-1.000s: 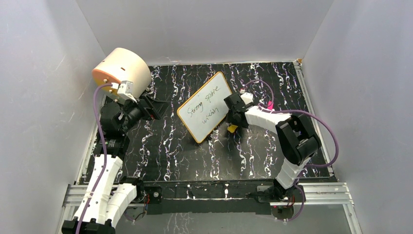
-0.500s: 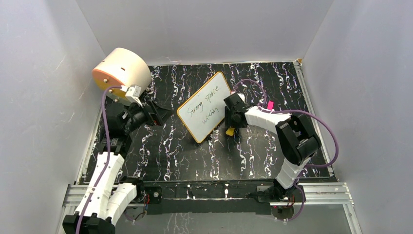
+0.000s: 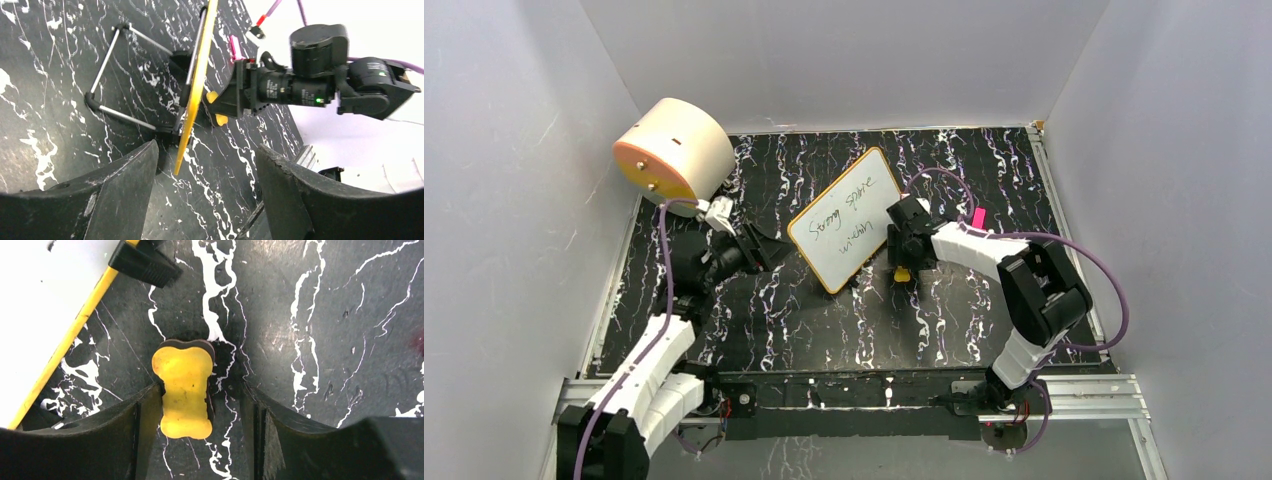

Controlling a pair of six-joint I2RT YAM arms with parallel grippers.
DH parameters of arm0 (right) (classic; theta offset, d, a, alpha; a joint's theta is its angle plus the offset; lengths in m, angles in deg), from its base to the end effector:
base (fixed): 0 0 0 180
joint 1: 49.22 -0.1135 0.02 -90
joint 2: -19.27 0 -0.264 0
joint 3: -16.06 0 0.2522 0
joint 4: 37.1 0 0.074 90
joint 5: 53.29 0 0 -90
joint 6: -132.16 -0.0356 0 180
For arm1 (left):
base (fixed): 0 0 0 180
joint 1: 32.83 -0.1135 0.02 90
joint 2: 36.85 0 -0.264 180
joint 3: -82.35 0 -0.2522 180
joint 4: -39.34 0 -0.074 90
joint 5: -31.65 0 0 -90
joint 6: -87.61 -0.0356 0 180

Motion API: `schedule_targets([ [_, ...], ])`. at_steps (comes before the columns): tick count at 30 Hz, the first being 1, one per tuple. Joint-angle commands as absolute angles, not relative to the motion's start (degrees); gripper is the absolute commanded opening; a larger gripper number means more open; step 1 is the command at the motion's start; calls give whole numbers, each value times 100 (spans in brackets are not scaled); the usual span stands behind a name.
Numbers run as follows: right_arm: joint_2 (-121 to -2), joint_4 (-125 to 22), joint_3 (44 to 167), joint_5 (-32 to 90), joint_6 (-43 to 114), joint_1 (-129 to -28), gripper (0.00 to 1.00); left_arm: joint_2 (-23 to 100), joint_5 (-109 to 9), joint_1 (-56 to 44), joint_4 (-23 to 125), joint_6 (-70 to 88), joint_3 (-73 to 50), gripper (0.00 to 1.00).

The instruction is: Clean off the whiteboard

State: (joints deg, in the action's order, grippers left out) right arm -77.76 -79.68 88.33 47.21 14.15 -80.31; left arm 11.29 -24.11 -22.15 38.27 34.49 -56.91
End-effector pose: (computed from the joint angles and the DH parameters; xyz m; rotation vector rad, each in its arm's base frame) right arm 0.2802 0.1614 0.1693 -0.0229 2.7088 0.0511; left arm 0.1896 -0.0561 0.2662 0.0723 1.7888 -1.1095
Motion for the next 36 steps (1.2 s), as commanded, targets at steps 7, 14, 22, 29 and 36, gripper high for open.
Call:
schedule_targets([
  [7,-7525,-7579,8625,4453,1367,-8061,49,1857,-3278,-1654,2022,3638,-6183,67],
  [14,-7655,-7497,8697,4628,1679,-8112,33,2002,-3479,-1539,1850,3585,-6332,66],
  [22,-7354,-7442,8727,4787,1957,-8126,21,2185,-3506,-1453,1682,3521,-6354,63],
  [29,-6514,-6974,8466,4754,1756,-8121,25,2494,-3792,-1301,1183,3455,-6427,45],
  [36,-6065,-6953,8360,4670,1684,-8119,26,2842,-3744,-1214,50,3230,-6687,38],
])
